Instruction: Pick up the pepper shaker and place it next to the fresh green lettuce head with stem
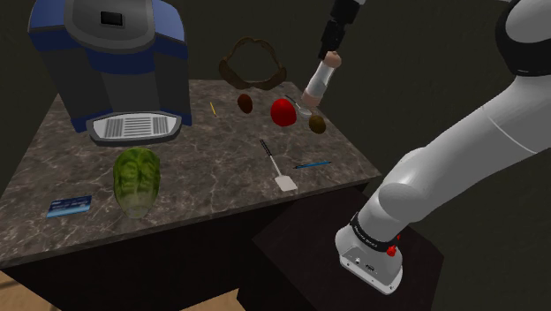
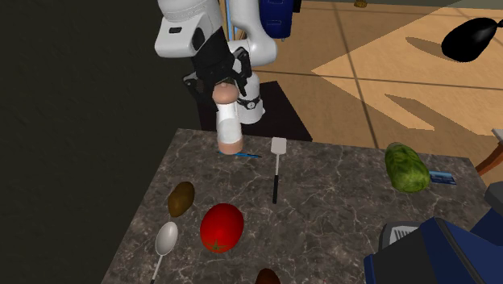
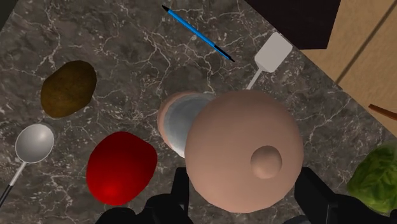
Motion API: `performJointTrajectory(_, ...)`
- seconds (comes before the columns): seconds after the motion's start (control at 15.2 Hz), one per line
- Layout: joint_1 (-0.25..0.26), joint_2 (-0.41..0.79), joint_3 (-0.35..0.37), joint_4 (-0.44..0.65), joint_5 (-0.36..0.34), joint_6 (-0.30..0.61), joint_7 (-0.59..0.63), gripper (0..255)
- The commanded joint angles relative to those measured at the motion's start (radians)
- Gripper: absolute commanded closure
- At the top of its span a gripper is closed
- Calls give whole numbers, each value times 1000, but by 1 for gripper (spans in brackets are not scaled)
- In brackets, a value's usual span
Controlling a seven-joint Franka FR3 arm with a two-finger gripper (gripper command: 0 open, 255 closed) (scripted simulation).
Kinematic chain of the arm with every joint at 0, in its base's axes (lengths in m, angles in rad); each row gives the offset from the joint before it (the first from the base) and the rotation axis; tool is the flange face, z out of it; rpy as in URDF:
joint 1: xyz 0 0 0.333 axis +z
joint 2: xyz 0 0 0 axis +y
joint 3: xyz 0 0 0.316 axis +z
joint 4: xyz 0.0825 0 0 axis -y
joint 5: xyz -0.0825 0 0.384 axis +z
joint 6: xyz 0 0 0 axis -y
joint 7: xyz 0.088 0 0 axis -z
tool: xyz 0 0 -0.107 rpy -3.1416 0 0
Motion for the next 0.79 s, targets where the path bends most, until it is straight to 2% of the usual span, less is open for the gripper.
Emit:
performJointTrajectory(0.0,1,7,-1,35,2,-28,2,255)
performJointTrajectory(0.4,4,30,-5,133,11,-105,9,255)
performJointTrajectory(0.73,49,18,77,108,36,-70,133,255)
